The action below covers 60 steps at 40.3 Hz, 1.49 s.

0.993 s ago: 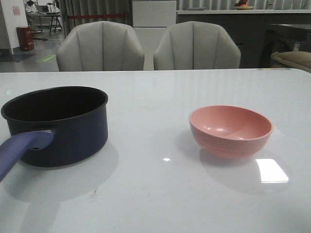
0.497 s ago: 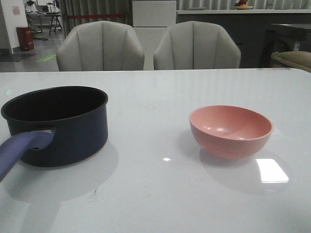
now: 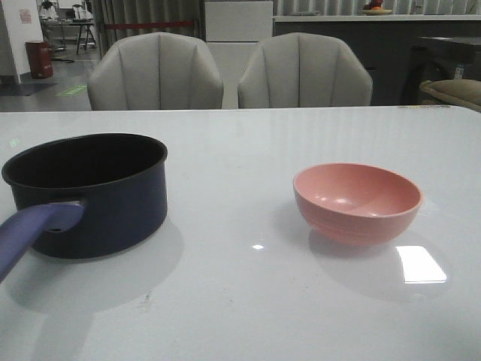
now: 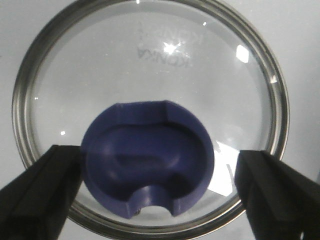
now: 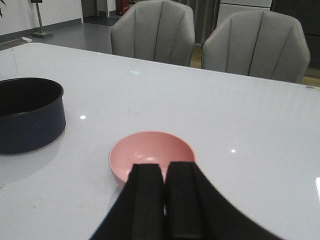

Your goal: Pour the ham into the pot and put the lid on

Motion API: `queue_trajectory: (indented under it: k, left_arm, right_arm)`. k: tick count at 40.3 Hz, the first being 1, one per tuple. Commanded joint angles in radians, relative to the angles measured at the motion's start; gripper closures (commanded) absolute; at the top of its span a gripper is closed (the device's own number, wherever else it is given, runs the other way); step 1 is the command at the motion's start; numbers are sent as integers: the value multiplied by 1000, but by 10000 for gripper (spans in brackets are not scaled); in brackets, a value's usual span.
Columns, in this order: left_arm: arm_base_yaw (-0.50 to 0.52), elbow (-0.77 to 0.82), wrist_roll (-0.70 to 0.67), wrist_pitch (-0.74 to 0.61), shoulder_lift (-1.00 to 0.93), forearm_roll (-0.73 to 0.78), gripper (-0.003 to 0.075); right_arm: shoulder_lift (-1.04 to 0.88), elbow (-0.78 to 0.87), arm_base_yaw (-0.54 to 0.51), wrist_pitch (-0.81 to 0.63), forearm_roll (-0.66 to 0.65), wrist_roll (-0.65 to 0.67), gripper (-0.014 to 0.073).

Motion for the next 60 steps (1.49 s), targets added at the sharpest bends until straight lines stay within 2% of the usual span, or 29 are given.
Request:
queue_trajectory:
  k: [1, 17, 20, 28, 31, 60]
  left_arm:
    - [2, -28, 2, -4, -20, -12, 103]
    - [2, -29, 2, -33, -2, -12, 114]
    - [2, -29, 2, -33, -2, -12, 161]
    - [31, -29, 2, -29, -2, -12, 351]
    - [40, -29, 2, -26, -2, -12, 381]
    - [42, -29, 30, -28, -37, -12, 387]
  right_arm:
    - [8, -26, -2, -76, 8, -11, 444]
    - [8, -26, -2, -76, 8, -11, 444]
    - [8, -26, -2, -76, 8, -11, 444]
    - [8, -26, -2, -76, 8, -11, 444]
    - [8, -26, -2, -76, 8, -11, 444]
    - [8, -26, -2, -76, 8, -11, 444]
